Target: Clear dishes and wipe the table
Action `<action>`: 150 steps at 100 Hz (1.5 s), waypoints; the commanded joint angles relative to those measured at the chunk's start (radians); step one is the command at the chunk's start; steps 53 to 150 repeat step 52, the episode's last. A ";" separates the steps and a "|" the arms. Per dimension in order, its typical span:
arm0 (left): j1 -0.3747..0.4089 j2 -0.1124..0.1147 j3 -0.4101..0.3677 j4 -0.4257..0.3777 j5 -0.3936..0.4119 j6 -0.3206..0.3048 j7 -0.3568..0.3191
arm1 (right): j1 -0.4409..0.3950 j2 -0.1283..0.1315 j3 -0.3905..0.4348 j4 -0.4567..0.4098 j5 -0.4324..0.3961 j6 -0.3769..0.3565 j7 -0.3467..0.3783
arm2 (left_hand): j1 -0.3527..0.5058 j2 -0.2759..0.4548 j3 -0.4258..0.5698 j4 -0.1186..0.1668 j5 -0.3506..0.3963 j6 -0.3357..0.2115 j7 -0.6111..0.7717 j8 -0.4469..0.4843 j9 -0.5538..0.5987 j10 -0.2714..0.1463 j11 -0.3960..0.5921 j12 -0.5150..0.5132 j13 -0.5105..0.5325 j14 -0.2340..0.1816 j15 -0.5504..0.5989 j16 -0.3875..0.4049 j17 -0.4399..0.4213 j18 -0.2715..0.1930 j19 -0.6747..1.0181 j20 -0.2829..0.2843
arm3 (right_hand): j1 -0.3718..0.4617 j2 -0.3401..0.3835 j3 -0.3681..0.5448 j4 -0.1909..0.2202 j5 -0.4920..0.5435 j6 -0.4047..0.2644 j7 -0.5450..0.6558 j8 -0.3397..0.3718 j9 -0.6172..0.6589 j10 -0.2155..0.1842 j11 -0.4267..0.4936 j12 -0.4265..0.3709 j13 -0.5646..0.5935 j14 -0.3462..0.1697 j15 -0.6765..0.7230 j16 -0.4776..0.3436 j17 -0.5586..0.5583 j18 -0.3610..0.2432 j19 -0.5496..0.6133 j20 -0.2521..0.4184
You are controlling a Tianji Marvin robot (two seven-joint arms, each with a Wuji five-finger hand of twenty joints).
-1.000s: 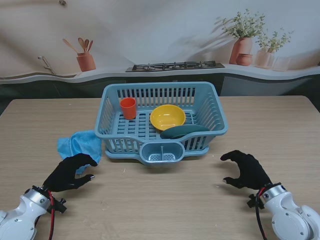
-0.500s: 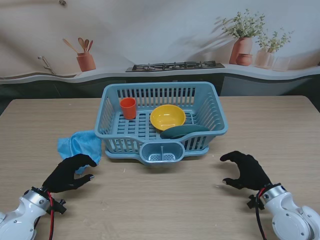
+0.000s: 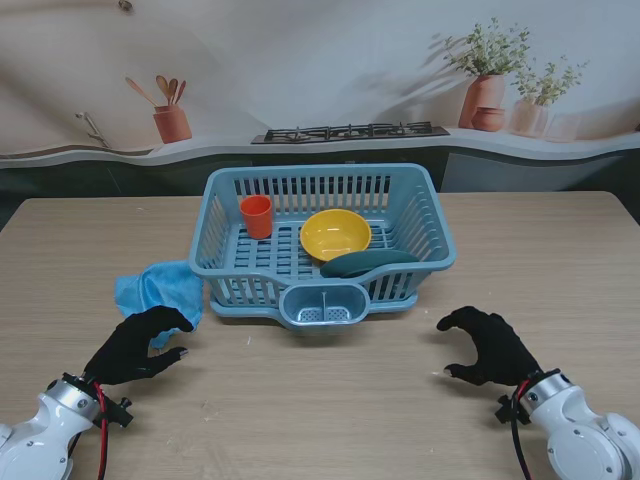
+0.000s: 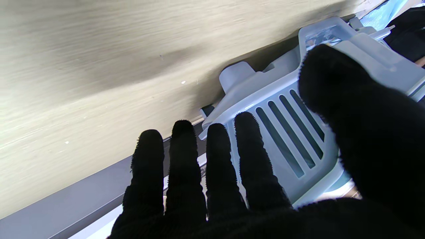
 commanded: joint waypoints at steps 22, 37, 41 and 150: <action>0.001 -0.003 0.002 -0.003 -0.005 -0.004 -0.011 | -0.015 0.005 0.001 -0.016 0.013 0.002 0.045 | -0.031 -0.006 0.026 0.010 -0.026 -0.023 0.005 0.010 -0.010 -0.036 -0.004 -0.020 -0.014 -0.021 -0.004 0.003 -0.017 -0.016 -0.023 -0.029 | -0.016 0.014 -0.025 -0.006 -0.068 -0.034 -0.026 0.003 -0.051 -0.006 -0.067 -0.026 -0.038 -0.022 -0.060 -0.022 -0.036 -0.011 -0.056 0.020; 0.002 -0.004 0.002 -0.002 -0.002 -0.001 -0.008 | -0.015 0.007 0.001 -0.016 0.013 0.002 0.055 | -0.030 -0.004 0.024 0.011 -0.025 -0.024 0.005 0.010 -0.009 -0.035 -0.005 -0.020 -0.013 -0.021 -0.006 0.002 -0.019 -0.017 -0.026 -0.032 | -0.020 0.029 -0.037 -0.003 -0.076 -0.041 -0.054 -0.010 -0.060 -0.007 -0.088 -0.035 -0.041 -0.031 -0.073 -0.021 -0.037 -0.012 -0.072 0.029; 0.002 -0.003 0.002 -0.003 -0.003 0.000 -0.008 | -0.014 0.008 0.001 -0.016 0.012 0.002 0.057 | -0.030 -0.003 0.023 0.011 -0.025 -0.022 0.005 0.010 -0.009 -0.035 -0.005 -0.020 -0.014 -0.021 -0.007 0.002 -0.020 -0.017 -0.028 -0.033 | -0.020 0.033 -0.039 -0.002 -0.076 -0.041 -0.058 -0.012 -0.060 -0.010 -0.091 -0.037 -0.041 -0.035 -0.074 -0.021 -0.036 -0.012 -0.075 0.031; 0.003 -0.003 0.002 -0.004 -0.004 0.001 -0.009 | -0.014 0.008 0.001 -0.016 0.012 0.003 0.060 | -0.030 -0.003 0.022 0.011 -0.025 -0.024 0.004 0.010 -0.008 -0.036 -0.005 -0.020 -0.013 -0.021 -0.007 0.003 -0.020 -0.016 -0.029 -0.035 | -0.022 0.041 -0.046 -0.001 -0.075 -0.037 -0.064 -0.015 -0.060 -0.010 -0.094 -0.038 -0.042 -0.037 -0.076 -0.019 -0.036 -0.011 -0.079 0.037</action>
